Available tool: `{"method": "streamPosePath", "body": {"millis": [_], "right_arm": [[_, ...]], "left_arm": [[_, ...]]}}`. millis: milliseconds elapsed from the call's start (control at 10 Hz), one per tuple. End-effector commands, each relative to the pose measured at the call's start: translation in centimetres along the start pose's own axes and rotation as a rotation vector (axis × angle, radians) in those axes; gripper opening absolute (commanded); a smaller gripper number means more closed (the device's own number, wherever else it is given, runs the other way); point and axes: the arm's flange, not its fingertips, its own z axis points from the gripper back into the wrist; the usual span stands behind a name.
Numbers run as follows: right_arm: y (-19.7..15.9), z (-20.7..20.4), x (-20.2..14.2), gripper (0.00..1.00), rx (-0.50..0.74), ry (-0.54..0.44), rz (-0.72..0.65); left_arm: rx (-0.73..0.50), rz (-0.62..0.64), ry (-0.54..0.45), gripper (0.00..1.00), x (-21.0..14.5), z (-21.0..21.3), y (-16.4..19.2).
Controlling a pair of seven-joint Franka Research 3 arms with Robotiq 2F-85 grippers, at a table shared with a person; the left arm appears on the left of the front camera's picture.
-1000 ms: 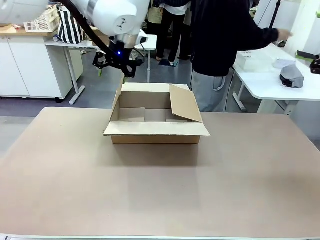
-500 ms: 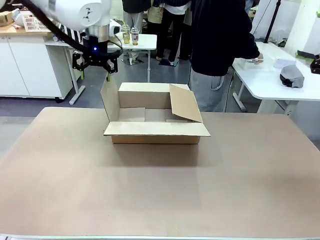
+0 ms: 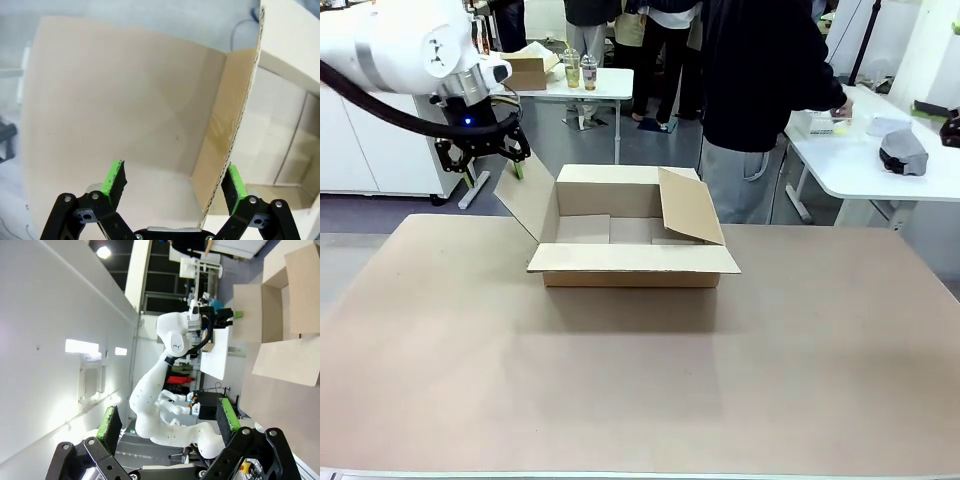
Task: Pack the gift set into the box.
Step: Place both hands on the side flaps of the Package Box and spread them outward.
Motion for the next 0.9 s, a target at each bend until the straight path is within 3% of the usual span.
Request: {"method": "streamPosePath", "body": {"millis": [0, 400, 700, 800], "right_arm": [[0.0, -0.2, 0.2, 1.00, 0.007, 0.002, 0.023], [0.0, -0.2, 0.2, 1.00, 0.007, 0.002, 0.023], [0.0, -0.2, 0.2, 1.00, 0.007, 0.002, 0.023], [0.0, -0.2, 0.2, 1.00, 0.007, 0.002, 0.023]], "left_arm": [[-0.146, -0.041, 0.044, 1.00, -0.9, -0.5, 2.4], [-0.449, -0.094, 0.072, 1.00, -1.1, -1.5, 6.0], [-0.448, -0.062, 0.080, 1.00, -1.3, -1.8, 7.6], [-0.420, -0.058, 0.054, 1.00, -0.2, -1.7, 6.2]]}}
